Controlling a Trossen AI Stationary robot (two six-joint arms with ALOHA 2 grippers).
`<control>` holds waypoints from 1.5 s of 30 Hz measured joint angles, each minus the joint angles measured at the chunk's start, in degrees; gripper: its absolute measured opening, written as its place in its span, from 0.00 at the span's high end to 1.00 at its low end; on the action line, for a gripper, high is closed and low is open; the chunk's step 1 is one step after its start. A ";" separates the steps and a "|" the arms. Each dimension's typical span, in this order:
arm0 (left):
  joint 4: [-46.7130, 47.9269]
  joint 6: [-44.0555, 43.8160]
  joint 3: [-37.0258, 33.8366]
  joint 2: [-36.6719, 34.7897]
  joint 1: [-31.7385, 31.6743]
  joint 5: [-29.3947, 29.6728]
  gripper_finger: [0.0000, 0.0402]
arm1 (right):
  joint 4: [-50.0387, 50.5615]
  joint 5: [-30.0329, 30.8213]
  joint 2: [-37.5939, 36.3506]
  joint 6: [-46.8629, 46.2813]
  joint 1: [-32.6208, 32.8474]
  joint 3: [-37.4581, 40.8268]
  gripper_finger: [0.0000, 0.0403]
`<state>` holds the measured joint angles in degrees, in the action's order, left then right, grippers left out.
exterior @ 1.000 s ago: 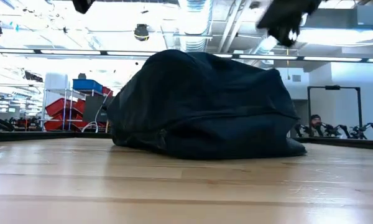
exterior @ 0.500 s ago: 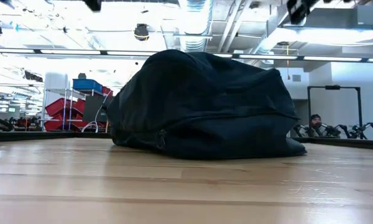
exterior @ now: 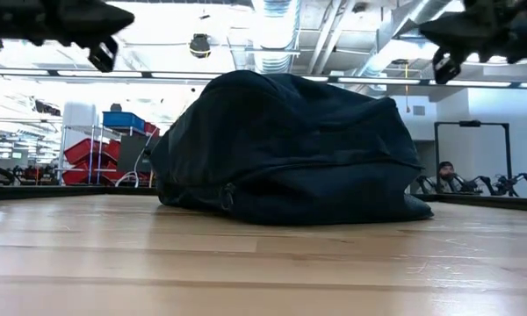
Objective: Unpack backpack
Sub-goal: Return to Home Position
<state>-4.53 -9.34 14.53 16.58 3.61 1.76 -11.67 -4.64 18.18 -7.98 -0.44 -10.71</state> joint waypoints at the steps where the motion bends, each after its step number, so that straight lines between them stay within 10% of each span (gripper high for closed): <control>1: -0.08 0.48 -1.11 -2.58 0.45 0.27 1.00 | -1.07 -0.09 -2.25 0.61 0.06 1.22 1.00; 8: 3.23 3.78 -8.54 -16.71 1.01 1.49 1.00 | -1.73 -0.01 -14.71 2.31 0.02 9.43 1.00; 45: 12.29 4.58 -10.95 -15.08 0.25 2.30 1.00 | 10.61 0.80 -17.77 -13.60 -0.03 10.14 1.00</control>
<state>7.76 -4.77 3.58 1.50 3.86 4.06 -1.06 -3.84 0.40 -21.58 -0.47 -0.57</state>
